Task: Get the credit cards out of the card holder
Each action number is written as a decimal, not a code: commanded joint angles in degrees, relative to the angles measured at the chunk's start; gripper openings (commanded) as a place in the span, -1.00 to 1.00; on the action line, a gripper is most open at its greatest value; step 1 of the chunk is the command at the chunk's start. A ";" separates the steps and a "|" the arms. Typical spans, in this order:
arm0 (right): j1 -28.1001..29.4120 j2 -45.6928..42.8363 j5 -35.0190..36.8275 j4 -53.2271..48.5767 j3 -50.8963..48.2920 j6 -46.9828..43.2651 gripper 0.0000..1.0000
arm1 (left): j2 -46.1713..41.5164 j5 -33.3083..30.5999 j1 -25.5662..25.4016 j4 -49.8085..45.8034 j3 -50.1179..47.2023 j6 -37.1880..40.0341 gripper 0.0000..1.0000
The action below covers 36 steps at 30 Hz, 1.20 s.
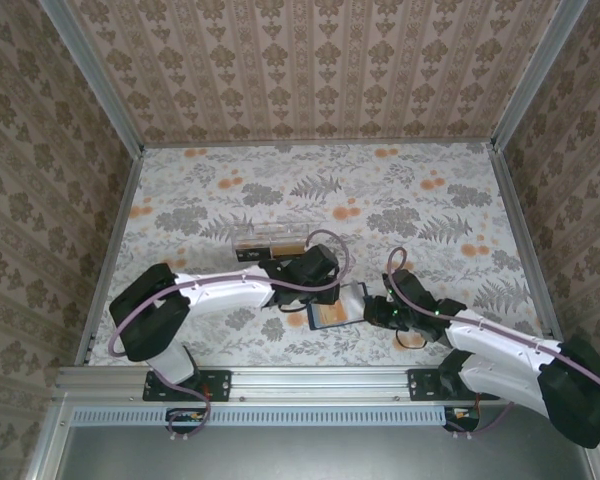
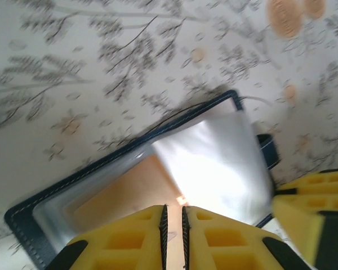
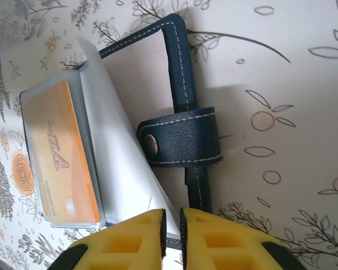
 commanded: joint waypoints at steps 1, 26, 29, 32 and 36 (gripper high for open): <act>0.49 0.30 0.74 -1.26 2.75 -1.31 -0.59 | -1.01 -1.28 -0.55 0.64 -2.58 -1.98 -0.65; 6.99 10.82 6.09 -9.56 15.75 -1.84 -0.28 | 2.63 -2.41 -2.98 3.21 -4.62 -2.83 -0.67; 7.81 10.98 6.18 -10.38 17.34 -1.84 -0.32 | 2.13 -2.64 -2.98 3.11 -4.85 -2.70 -0.66; 8.49 9.63 6.16 -11.32 18.36 -1.58 -0.32 | 1.82 -2.85 -2.89 3.07 -4.81 -2.57 -0.66; 9.14 7.14 5.16 -11.79 18.17 -0.50 -0.36 | 1.82 -2.82 -2.80 3.16 -4.84 -2.51 -0.66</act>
